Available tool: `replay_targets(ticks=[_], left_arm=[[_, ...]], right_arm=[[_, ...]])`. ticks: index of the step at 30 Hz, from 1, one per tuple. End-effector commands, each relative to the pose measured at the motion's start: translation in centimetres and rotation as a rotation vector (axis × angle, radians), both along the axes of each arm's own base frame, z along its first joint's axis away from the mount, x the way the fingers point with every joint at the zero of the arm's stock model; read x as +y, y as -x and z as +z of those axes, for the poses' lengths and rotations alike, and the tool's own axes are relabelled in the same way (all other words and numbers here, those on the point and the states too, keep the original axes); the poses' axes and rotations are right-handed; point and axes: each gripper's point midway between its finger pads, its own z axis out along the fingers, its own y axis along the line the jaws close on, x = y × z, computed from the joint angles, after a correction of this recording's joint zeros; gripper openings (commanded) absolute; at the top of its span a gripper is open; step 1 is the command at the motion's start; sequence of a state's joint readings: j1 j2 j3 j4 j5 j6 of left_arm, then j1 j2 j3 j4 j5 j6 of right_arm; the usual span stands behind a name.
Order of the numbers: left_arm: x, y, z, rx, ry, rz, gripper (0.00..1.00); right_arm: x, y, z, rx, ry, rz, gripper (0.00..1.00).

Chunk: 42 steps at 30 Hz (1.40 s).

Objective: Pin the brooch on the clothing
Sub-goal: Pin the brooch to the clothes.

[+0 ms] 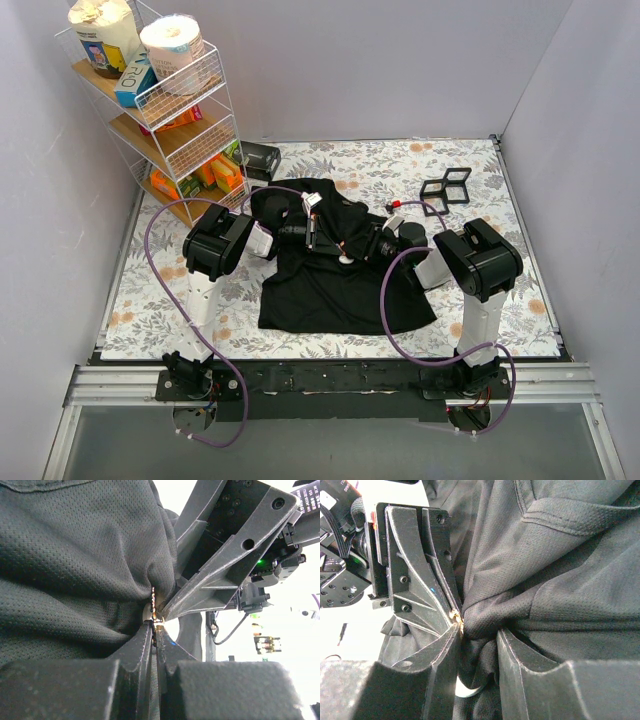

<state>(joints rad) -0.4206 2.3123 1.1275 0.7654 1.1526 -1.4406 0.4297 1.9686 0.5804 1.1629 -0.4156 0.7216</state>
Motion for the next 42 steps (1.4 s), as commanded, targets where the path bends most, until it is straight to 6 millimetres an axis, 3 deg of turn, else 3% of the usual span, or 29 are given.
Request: replay_targets(ticks=[1, 12, 26, 42], left_arm=[[0.8, 1.8, -4.0, 0.117, -0.058, 0.012, 0.00], [0.8, 2.0, -3.9, 0.114, -0.052, 0.011, 0.00], [0.9, 2.6, -4.5, 0.122, -0.069, 0.003, 0.00], [0.9, 3.8, -5.5, 0.133, -0.098, -0.020, 0.00]], right_arm=[[0.0, 0.9, -2.1, 0.024, 0.089, -0.002, 0.41], [-0.5, 0.5, -3.2, 0.042, 0.122, -0.061, 0.35], [-0.4, -0.8, -2.8, 0.031, 0.121, -0.118, 0.31], [-0.1, -2.9, 0.3, -0.034, 0.036, -0.188, 0.31]])
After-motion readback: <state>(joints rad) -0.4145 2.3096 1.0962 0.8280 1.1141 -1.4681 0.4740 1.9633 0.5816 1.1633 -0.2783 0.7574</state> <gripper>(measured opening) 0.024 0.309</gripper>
